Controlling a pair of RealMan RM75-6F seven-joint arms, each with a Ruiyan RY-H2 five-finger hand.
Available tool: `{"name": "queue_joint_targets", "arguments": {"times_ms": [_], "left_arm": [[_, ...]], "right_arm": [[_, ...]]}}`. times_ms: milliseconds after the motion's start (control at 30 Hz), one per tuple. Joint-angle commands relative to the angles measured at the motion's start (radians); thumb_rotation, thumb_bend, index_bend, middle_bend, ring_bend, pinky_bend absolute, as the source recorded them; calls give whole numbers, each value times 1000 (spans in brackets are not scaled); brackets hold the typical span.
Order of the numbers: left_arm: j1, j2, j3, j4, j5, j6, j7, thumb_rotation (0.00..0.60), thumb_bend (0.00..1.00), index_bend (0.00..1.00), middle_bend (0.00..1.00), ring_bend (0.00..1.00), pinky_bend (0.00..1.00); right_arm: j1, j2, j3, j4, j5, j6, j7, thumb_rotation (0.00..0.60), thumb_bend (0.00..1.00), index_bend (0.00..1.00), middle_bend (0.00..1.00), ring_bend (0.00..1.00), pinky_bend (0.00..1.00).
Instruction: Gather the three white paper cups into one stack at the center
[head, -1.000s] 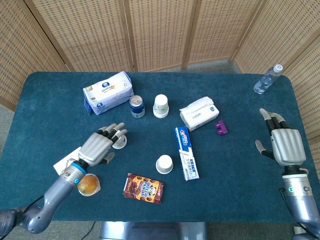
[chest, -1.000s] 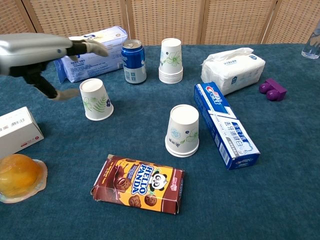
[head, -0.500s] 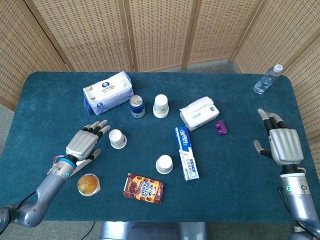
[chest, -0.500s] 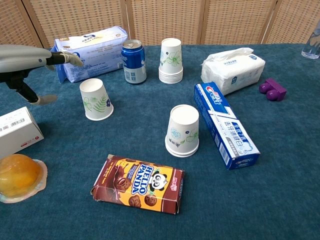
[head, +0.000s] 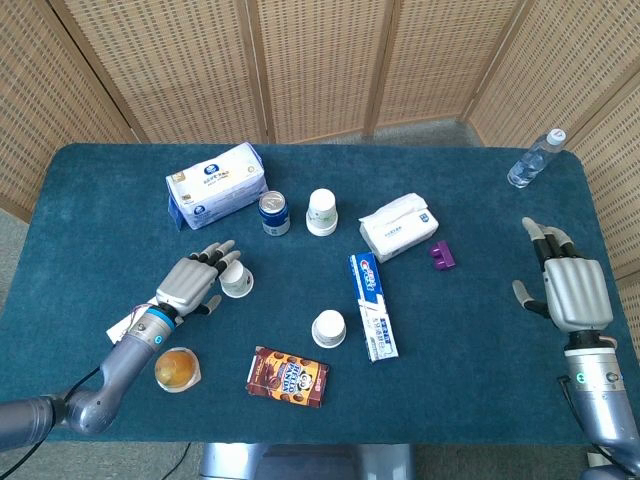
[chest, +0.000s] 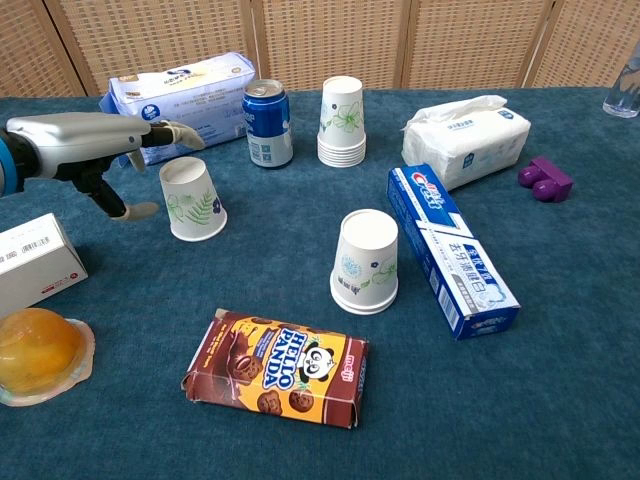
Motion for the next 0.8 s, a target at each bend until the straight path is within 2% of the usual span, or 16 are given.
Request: {"name": "queue_joint_targets", "arguments": {"times_ms": [33,133,300,467,800], "left_arm": [[-7,-23,-4,23,13,3,-2,600,465,112,75,210,370],[-13,-40,-3,35,12,-5,3,600,465,167,136,281,432],[-15,-67,-7,52,38,16,6,600,466,313,307,389,529],[-9,-58,-16,28,74,39,-17,600,465,327,327,400,541],[-1,21,-52,-132,179,82,-101,600,465,323,319,400,538]], "right_arm": [[-3,4,1,-2,0,4,4,600,370,2,186,157,526],[-6,8,2,-4,-2,8,8,600,371,3,186,157,526],[-7,10,2,-5,-3,8,9,600,370,3,186,157,526],[-5,8,4,-2,-2,6,12,600,370,3,186,157,526],[6,-3,9,18,11,-12,17,600,372,3,186,157,526]]}}
